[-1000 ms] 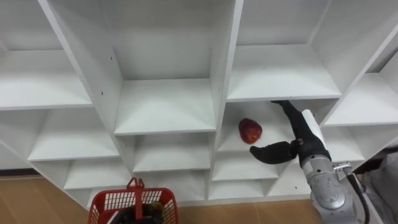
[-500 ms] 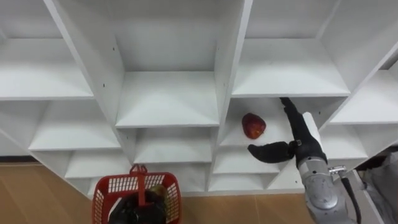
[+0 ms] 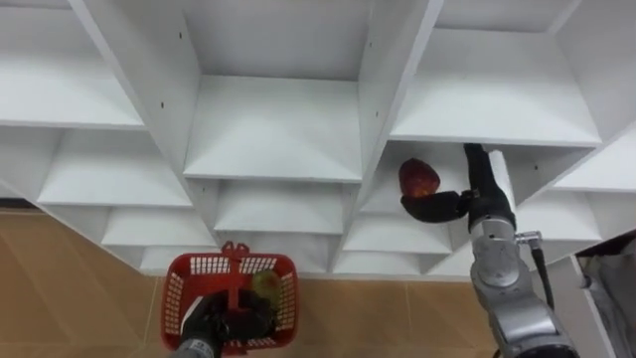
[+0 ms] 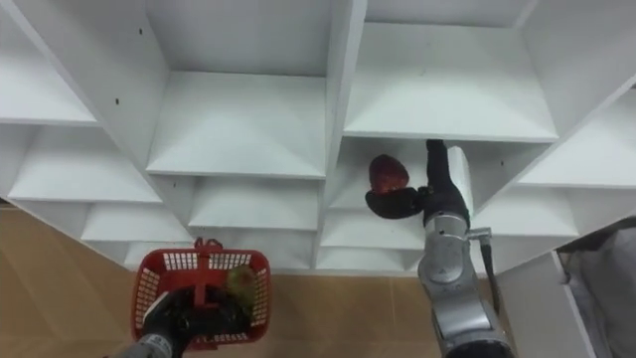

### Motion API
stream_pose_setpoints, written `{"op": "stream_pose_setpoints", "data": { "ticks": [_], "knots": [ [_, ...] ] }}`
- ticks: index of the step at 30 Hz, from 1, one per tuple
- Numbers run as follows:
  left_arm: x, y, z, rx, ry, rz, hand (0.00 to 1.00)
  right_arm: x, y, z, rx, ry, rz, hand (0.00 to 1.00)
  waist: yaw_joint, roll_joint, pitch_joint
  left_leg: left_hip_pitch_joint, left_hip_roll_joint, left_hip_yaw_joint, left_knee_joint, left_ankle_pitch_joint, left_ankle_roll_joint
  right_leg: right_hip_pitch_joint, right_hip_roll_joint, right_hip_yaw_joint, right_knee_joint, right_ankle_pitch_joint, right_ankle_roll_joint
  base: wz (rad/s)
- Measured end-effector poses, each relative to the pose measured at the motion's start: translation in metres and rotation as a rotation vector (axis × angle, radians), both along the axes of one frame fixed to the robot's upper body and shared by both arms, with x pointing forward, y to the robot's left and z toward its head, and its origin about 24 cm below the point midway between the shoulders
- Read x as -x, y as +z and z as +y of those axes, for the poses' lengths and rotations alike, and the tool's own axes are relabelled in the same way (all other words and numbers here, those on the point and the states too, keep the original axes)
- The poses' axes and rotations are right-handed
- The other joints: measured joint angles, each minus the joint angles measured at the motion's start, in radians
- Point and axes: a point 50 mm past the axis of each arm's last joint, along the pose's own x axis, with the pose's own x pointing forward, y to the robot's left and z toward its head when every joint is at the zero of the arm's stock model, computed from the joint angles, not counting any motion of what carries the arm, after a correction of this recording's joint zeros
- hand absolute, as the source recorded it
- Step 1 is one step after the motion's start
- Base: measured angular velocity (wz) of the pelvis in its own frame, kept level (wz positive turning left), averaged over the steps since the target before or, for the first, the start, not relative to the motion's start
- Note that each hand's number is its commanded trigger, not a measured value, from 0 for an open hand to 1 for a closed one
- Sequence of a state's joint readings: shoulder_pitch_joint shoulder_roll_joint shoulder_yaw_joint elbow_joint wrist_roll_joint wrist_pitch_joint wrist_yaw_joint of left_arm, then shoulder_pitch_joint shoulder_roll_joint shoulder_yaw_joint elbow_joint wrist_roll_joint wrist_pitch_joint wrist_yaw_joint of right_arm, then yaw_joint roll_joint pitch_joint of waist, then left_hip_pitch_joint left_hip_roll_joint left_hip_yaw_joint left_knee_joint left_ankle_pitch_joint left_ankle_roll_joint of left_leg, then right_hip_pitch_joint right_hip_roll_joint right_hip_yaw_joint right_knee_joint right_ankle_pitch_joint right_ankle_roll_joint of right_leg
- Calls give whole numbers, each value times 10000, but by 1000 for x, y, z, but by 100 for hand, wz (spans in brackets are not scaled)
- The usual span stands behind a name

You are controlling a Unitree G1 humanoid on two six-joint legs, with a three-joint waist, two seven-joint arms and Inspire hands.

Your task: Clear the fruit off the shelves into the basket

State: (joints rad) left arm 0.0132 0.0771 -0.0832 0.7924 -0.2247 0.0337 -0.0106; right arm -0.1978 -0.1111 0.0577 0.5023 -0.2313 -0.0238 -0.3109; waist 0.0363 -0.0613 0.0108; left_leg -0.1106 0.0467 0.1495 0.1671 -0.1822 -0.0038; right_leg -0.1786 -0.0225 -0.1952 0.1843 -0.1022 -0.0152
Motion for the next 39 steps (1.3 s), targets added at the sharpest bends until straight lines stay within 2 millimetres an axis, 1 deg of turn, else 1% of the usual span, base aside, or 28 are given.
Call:
{"op": "stream_pose_setpoints", "data": {
  "ticks": [3,5,7,9,14,17,18,19,26,32,39],
  "knots": [
    [0,0,2,-43,2,22,100,0,0,-1,-200,-197,-56,0,18,-3,8,-31,-17,-1,-5,0,1,-41,-15,-2,-6,-1,1,1],
    [0,0,4,-107,2,18,100,1,0,-2,-225,-361,-89,0,25,-20,32,-67,-26,23,-5,1,2,-66,-24,-6,-12,-1,2,0],
    [0,0,5,-147,15,15,100,1,-1,-3,-181,-508,-89,0,38,-27,39,-159,-31,14,13,3,5,-157,-32,-11,-1,-1,1,0],
    [1,0,6,-161,26,26,100,0,0,-4,-127,-579,-153,0,27,-4,54,-279,-51,-3,34,20,31,-273,-60,-40,13,0,2,0],
    [-1,1,8,-159,110,-27,100,-10,3,-10,71,-784,-146,0,30,39,82,-557,-50,27,211,28,41,-460,-85,-78,47,13,-14,0],
    [-2,2,7,-153,83,-51,100,-15,5,-11,173,-949,-230,0,70,93,117,-598,-45,34,225,28,41,-504,-91,-94,63,16,-18,0],
    [-4,2,6,-138,66,-81,100,-16,5,-12,230,-999,-224,0,133,109,128,-605,-45,33,227,28,41,-513,-94,-95,64,16,-18,0],
    [-6,3,5,-134,32,-114,100,-15,3,-14,304,-1067,-140,0,233,112,130,-603,-44,32,232,29,41,-510,-93,-95,65,16,-19,0],
    [-9,4,4,-108,22,-188,100,-11,-8,-21,481,-1218,431,0,434,118,132,-641,-43,16,235,28,41,-512,-98,-163,46,17,-19,0],
    [-10,2,3,-137,-65,-16,100,-13,-6,-20,513,-1178,389,0,517,120,131,-860,-42,-21,314,30,43,-702,-115,-205,103,23,-29,0],
    [-6,-3,5,-174,-40,350,100,-17,-5,-19,591,-1085,415,0,545,109,135,-953,-64,-40,323,52,73,-828,-165,-279,220,23,-28,0]
  ]
}}
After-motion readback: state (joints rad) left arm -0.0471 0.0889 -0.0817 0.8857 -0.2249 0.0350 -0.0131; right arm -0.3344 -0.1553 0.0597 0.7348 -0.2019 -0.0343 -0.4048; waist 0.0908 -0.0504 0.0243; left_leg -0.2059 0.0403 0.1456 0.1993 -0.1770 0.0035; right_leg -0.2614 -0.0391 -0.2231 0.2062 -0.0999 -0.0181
